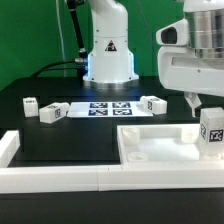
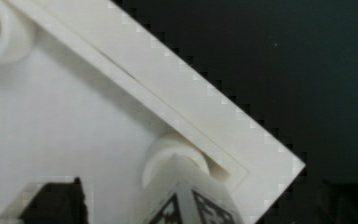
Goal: Assemble square table
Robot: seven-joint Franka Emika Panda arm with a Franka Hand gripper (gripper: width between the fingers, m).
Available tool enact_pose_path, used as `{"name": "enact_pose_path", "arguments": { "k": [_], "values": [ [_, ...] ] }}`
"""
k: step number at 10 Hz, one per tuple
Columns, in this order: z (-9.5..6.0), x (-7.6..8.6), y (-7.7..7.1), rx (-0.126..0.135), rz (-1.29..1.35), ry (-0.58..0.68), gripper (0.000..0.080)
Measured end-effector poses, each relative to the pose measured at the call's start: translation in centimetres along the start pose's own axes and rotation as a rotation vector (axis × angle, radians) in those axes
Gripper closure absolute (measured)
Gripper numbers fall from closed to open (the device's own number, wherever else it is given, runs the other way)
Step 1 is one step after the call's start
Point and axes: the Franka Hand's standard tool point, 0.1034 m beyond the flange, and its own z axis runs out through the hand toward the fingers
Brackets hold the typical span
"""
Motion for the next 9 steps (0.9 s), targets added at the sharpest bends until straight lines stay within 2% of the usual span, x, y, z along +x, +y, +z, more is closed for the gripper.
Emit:
{"name": "enact_pose_path", "arguments": {
  "k": [1,2,3,6,8,9],
  "values": [
    [0.0,0.9,0.5,-0.032,-0.172,0.028,0.0151],
    [0.0,1.1,0.2,-0.048,-0.333,0.052,0.0151],
    [-0.1,1.0,-0.7,-0.059,-0.531,0.084,0.0151],
    [-0.1,1.0,-0.6,-0.059,-0.583,0.081,0.0162],
    [-0.1,1.1,-0.6,-0.055,-0.525,0.082,0.0501],
    [-0.1,1.2,-0.4,-0.053,-0.449,0.084,0.0501]
  ]
}}
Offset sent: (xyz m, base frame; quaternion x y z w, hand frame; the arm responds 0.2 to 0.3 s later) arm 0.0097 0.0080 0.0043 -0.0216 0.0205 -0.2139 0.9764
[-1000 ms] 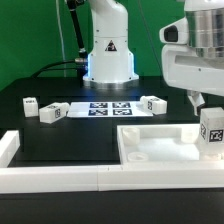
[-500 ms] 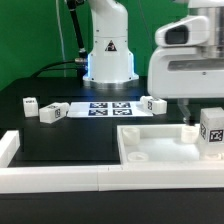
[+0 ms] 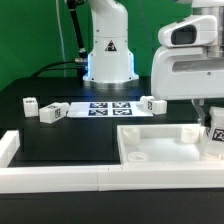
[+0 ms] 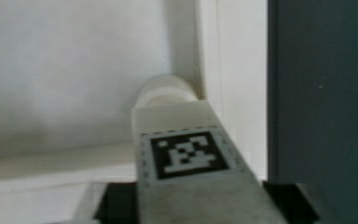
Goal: Assemble square table
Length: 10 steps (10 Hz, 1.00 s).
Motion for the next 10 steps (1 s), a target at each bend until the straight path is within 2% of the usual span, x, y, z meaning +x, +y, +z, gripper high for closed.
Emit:
{"name": "enact_pose_path", "arguments": {
  "k": [4,5,6,8,10],
  "values": [
    [0.24,-0.23,0.19,0.011,0.408,0.048,0.0501],
    [0.25,-0.15,0.5,0.044,0.559,0.062,0.0501],
    [0.28,-0.34,0.79,0.091,0.716,0.064,0.0501],
    [0.4,-0.69,0.41,0.132,0.984,0.026,0.0501],
    [0.58,-0.84,0.11,0.191,1.225,0.01,0.0501]
  ]
}}
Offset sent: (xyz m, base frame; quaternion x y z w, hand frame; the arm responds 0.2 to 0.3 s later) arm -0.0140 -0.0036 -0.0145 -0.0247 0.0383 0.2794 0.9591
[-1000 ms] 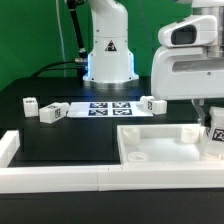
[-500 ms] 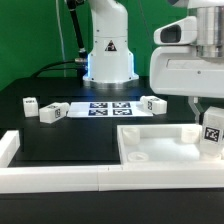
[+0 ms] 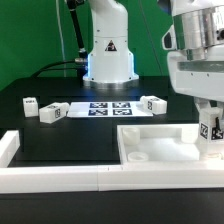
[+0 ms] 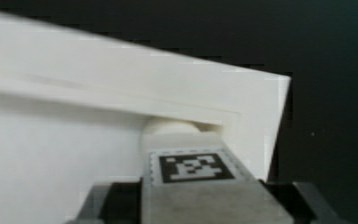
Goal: Assemble square table
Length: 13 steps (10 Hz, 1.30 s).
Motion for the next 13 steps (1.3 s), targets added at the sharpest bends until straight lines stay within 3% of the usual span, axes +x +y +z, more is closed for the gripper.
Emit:
{"name": "enact_pose_path", "arguments": {
  "k": [2,3,4,5,10,13],
  "values": [
    [0.0,0.0,0.1,-0.002,0.015,-0.01,0.0501],
    [0.0,-0.1,0.2,-0.021,-0.092,-0.009,0.0388],
    [-0.2,-0.4,0.2,-0.057,-0.222,-0.011,0.0251],
    [-0.6,-0.6,-0.4,-0.08,-0.387,-0.015,0.0172],
    [-0.6,-0.5,-0.5,-0.086,-0.817,-0.025,0.0151],
    [-0.4,-0.1,-0.7,-0.123,-1.351,0.02,0.0151]
  ]
}}
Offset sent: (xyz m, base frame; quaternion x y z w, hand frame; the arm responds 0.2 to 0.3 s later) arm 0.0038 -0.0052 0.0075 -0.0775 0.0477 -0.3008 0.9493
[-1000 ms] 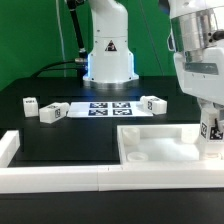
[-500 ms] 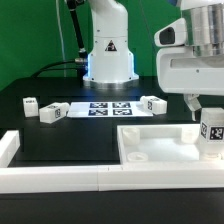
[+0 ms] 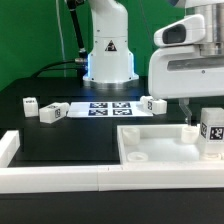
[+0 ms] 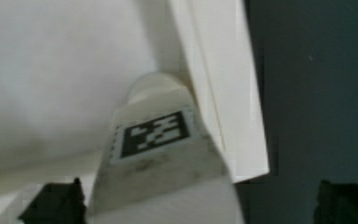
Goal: Assemble square table
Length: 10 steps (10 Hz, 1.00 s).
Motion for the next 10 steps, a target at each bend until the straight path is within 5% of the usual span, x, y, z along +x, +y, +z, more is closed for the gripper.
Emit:
{"name": "enact_pose_path", "arguments": {
  "k": [4,5,6,7,10],
  "values": [
    [0.16,0.02,0.02,0.002,-0.013,0.009,0.0163],
    [0.17,0.02,0.01,0.003,-0.004,0.009,0.0349],
    [0.18,0.0,0.03,0.003,0.057,0.008,0.0349],
    [0.27,-0.01,0.53,-0.001,0.136,0.005,0.0501],
    [0.43,-0.07,0.9,0.01,0.477,0.006,0.0503]
  ]
}}
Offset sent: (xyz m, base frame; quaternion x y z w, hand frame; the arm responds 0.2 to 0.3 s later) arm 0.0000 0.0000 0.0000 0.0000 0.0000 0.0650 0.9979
